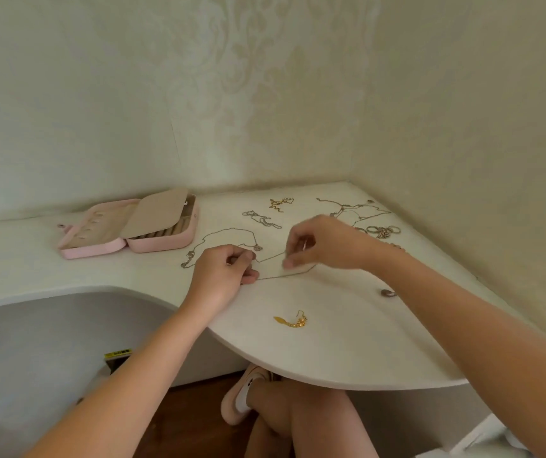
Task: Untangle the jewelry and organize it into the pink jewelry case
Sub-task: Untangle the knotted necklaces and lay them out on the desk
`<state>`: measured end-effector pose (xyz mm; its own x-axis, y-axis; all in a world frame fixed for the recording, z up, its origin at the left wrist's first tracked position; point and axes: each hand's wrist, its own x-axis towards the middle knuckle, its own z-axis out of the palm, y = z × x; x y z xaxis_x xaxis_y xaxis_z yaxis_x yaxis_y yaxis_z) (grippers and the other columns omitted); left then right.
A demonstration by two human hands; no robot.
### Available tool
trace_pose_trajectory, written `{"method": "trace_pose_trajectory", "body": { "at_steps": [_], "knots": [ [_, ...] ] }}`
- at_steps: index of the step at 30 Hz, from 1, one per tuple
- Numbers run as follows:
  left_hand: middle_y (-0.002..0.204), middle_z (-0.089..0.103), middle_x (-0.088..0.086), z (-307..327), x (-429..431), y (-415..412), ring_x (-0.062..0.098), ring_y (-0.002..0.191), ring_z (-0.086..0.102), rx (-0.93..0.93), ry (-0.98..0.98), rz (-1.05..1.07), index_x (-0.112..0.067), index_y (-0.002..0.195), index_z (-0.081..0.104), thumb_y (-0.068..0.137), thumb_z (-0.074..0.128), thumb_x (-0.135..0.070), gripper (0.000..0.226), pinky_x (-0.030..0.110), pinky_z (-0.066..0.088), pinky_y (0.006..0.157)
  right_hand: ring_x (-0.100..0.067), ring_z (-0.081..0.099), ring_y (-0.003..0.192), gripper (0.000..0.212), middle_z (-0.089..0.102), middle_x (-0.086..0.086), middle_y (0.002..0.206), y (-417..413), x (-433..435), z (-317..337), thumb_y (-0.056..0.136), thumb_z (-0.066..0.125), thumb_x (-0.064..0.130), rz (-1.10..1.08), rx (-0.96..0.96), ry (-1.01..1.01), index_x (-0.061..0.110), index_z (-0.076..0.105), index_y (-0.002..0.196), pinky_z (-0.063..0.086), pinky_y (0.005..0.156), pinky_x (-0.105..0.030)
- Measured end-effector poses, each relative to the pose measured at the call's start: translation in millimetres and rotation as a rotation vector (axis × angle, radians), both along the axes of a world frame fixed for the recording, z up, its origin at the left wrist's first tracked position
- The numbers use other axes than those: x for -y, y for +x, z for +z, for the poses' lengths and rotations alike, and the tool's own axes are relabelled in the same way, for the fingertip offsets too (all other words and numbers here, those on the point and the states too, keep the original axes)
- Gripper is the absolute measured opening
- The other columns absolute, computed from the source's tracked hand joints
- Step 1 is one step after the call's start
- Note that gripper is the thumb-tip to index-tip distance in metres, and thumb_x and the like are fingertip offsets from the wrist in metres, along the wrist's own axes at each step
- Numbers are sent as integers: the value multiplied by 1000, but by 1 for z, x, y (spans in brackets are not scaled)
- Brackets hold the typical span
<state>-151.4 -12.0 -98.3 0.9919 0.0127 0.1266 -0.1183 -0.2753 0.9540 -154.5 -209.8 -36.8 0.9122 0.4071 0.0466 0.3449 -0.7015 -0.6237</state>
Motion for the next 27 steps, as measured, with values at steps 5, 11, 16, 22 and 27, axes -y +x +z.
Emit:
{"method": "trace_pose_trajectory", "body": {
  "at_steps": [5,11,16,22,27],
  "knots": [
    [91,70,1,-1,-5,-4,12,72,65,96,-32,13,-22,100,66,93,56,-4,21,21,51,67,3,55,64,10,65,14,70,-36,-13,-10,79,76,13,305,-340,-62,11,72,88,40,67,-10],
    [114,62,-8,-5,-17,-16,1,104,55,307,276,105,-17,113,64,94,53,-5,25,4,35,86,-2,61,66,8,69,7,70,-30,18,-5,77,78,13,181,-309,-121,14,72,82,46,68,-14],
    [158,21,7,-7,-29,-15,21,145,19,61,848,17,-6,150,22,101,36,-38,60,31,16,115,4,52,58,10,66,13,65,-8,61,2,73,81,21,-21,-200,-283,26,71,72,38,57,-11],
    [159,16,9,-2,-33,-25,22,147,11,62,990,-132,-26,150,24,100,29,-49,56,37,9,117,-10,54,67,9,58,10,72,22,75,-5,80,73,9,-376,82,-255,16,66,78,35,50,-7],
    [159,19,4,-5,-34,-33,20,147,10,96,938,-177,-37,148,22,97,33,-55,55,45,1,119,-13,60,101,34,67,-1,112,26,-14,-14,91,46,-4,-104,242,-152,11,69,111,39,81,-4]
  ]
}}
